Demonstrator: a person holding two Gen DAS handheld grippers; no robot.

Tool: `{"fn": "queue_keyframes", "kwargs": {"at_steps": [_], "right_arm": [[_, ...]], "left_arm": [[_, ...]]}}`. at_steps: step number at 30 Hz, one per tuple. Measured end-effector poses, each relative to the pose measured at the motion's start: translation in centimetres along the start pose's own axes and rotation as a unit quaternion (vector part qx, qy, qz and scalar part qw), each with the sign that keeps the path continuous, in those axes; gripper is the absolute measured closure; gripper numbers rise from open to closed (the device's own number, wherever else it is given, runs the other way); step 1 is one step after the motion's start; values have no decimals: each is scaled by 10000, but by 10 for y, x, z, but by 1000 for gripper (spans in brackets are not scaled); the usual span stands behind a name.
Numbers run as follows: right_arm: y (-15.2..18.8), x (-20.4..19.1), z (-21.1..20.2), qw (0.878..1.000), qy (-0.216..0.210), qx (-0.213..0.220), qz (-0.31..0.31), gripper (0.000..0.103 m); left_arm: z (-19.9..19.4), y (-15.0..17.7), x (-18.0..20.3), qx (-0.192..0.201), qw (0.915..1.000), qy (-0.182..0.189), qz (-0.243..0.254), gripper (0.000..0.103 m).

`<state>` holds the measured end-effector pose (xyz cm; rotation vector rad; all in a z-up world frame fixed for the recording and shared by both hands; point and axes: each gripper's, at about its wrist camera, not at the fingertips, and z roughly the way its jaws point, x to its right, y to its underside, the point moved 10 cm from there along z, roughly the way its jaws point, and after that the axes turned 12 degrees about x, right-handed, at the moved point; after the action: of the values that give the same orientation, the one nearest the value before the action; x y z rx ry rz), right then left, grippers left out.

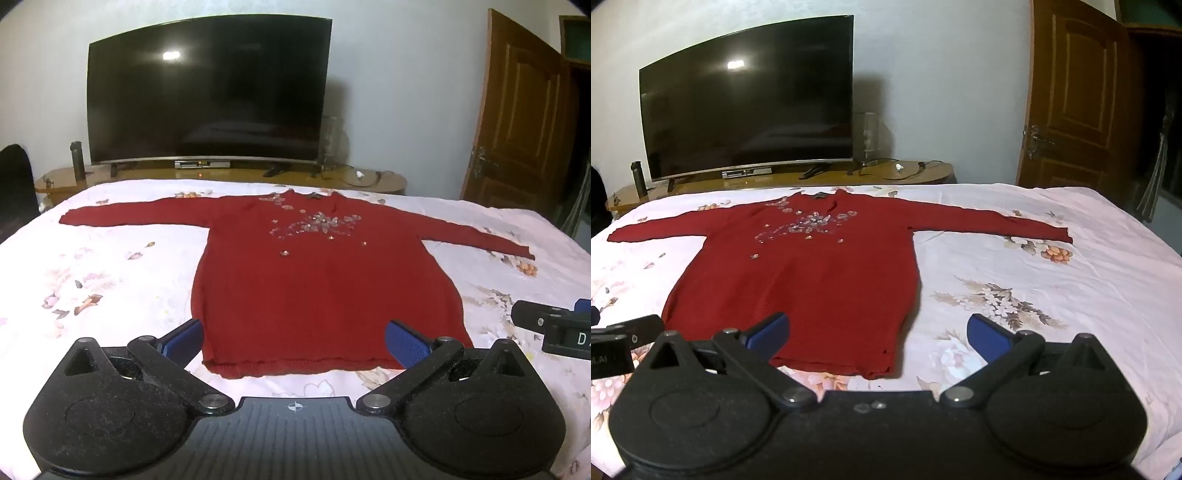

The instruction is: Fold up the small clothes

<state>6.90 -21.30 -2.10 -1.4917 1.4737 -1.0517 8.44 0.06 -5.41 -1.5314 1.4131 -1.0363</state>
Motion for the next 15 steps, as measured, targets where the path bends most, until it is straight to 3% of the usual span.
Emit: {"fn": "queue_keyframes", "kwargs": {"at_steps": [15], "right_arm": [[8,4,-4,10000,-19,-17,-4,1]], "left_arm": [[5,4,2,-26,10000,12,-54,0]]}}
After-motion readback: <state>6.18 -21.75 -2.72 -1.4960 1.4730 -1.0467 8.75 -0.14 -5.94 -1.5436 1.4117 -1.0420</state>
